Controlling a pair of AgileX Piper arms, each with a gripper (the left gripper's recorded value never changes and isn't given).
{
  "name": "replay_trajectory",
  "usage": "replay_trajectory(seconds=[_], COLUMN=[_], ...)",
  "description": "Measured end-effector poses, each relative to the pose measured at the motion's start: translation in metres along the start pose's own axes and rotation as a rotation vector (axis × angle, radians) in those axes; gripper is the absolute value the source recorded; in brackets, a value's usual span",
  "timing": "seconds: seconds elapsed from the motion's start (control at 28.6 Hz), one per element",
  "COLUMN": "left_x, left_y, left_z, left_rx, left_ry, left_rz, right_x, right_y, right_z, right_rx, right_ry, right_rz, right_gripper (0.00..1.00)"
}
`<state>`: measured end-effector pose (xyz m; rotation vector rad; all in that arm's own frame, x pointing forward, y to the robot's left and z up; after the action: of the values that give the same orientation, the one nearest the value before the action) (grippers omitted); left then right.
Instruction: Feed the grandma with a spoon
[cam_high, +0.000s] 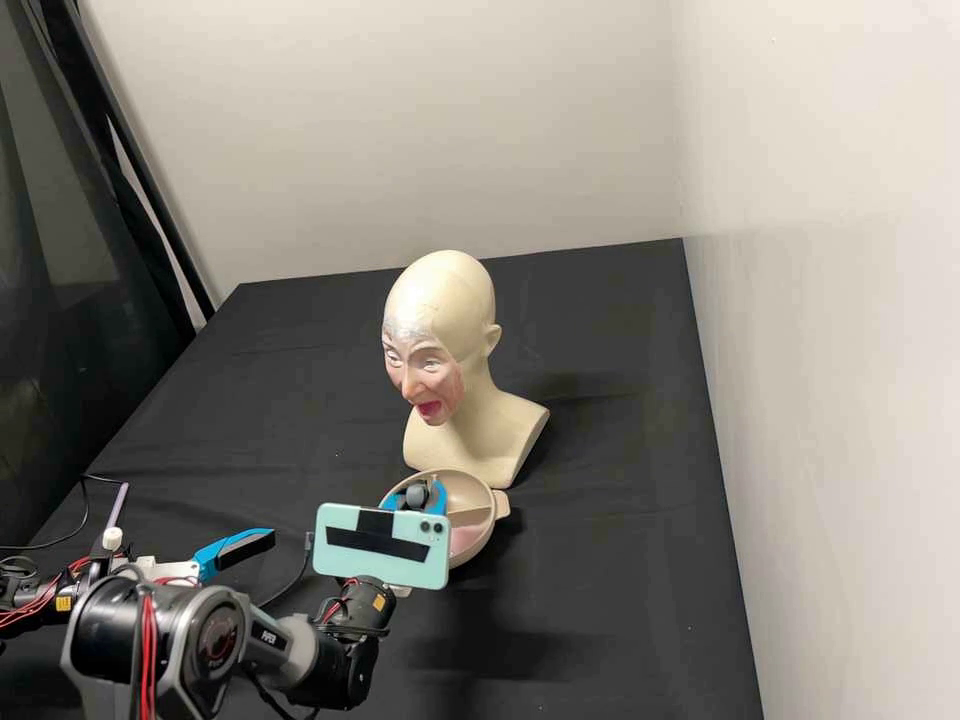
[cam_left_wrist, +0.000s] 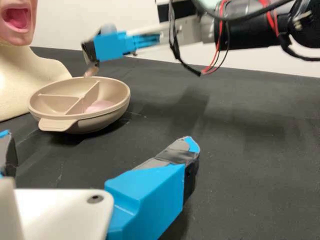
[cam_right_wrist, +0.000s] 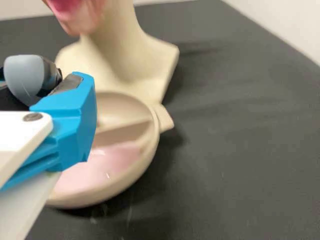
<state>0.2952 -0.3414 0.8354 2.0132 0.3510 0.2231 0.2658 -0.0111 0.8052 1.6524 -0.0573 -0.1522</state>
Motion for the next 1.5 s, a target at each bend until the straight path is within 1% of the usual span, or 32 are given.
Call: replay_trajectory(seconds=[0.1, 0.31, 0.38, 0.63, 0.7, 0.73, 0.87, 0.94, 1.08, 1.15, 1.26, 1.33, 1.5], left_x=[0.0000, 0.0000, -0.0001, -0.0001, -0.0001, -0.0001, -0.0001, -0.0001, -0.0001, -0.0001, -0.0001, -0.0001, -0.0001], left_y=[0.000, 0.000, 0.001, 0.001, 0.001, 0.001, 0.001, 0.001, 0.001, 0.001, 0.001, 0.001, 0.001], left_z=[0.000, -0.001, -0.002, -0.003, -0.003, -0.003, -0.003, -0.003, -0.003, -0.003, -0.003, -0.003, -0.003], left_rx=[0.000, 0.000, -0.001, -0.002, -0.002, -0.002, -0.002, -0.002, -0.003, -0.003, -0.003, -0.003, -0.003], left_ry=[0.000, 0.002, 0.006, 0.009, 0.009, 0.009, 0.009, 0.009, 0.010, 0.010, 0.010, 0.010, 0.010], left_rz=[0.000, 0.001, 0.002, 0.003, 0.003, 0.003, 0.003, 0.003, 0.003, 0.003, 0.003, 0.003, 0.003], right_x=[-0.003, -0.008, -0.009, -0.003, -0.001, 0.001, 0.009, 0.014, 0.022, 0.026, 0.030, 0.032, 0.036], right_y=[0.006, 0.016, 0.019, 0.025, 0.027, 0.027, 0.024, 0.020, 0.016, 0.016, 0.018, 0.018, 0.022], right_z=[-0.006, -0.015, -0.018, -0.024, -0.028, -0.029, -0.032, -0.032, -0.030, -0.030, -0.030, -0.030, -0.033], right_rx=[-0.007, 0.014, 0.013, 0.011, 0.018, 0.020, 0.005, 0.006, -0.008, -0.011, -0.016, -0.010, -0.008], right_ry=[0.026, 0.063, 0.076, 0.094, 0.103, 0.103, 0.105, 0.090, 0.068, 0.062, 0.055, 0.047, 0.055], right_rz=[0.018, 0.059, 0.070, 0.086, 0.099, 0.102, 0.102, 0.087, 0.068, 0.065, 0.075, 0.078, 0.092], right_gripper=[0.00, 0.00, 0.00, 0.00, 0.00, 0.00, 0.00, 0.00, 0.00, 0.00, 0.00, 0.00, 0.00])
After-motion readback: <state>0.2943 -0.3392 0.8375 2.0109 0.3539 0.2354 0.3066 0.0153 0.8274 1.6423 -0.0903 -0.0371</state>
